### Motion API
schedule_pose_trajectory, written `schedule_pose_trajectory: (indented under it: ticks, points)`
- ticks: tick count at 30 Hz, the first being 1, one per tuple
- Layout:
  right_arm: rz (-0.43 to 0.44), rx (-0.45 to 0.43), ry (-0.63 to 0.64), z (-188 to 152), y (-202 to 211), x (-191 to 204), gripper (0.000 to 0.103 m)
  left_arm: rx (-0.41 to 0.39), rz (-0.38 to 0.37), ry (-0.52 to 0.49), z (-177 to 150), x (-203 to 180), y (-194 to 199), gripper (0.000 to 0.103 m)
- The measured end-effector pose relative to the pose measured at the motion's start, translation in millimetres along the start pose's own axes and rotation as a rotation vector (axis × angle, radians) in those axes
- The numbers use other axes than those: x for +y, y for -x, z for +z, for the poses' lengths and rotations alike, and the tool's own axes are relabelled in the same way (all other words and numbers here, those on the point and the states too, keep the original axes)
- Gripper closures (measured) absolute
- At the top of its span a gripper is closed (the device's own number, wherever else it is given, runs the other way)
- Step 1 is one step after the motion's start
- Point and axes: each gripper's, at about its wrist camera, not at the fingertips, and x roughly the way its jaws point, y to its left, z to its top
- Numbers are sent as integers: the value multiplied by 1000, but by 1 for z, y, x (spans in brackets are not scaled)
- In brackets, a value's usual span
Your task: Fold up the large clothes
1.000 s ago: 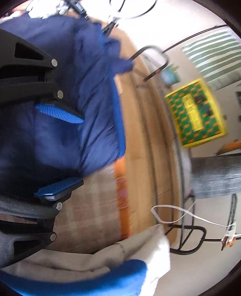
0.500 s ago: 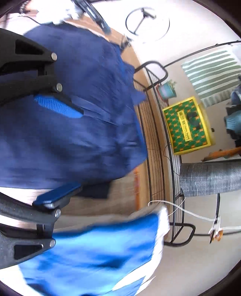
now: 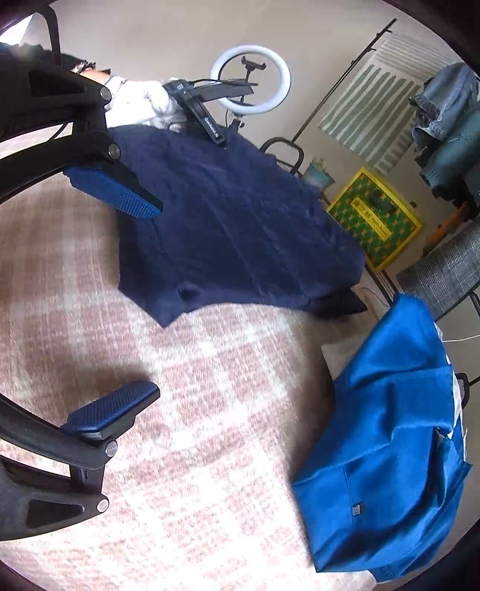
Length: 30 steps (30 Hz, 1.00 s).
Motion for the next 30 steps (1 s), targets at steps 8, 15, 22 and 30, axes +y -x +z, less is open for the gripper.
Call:
schedule_pose_trajectory:
  ticks: [8,15,22,30]
  points:
    - [77,-43,-71,6,-26,10,11,-86,33,2,-19,-4,47,52]
    - [0,-49,-13,11,-48,36,77,-55,105,-74,-42,-18,19,52]
    - [-29,-118,44,23,-13,59,91,-58,1,40,-48,-6,57,52]
    - [-88,-184,155,24,11,99,94,-13,-86,-39,-111,-46,91,52]
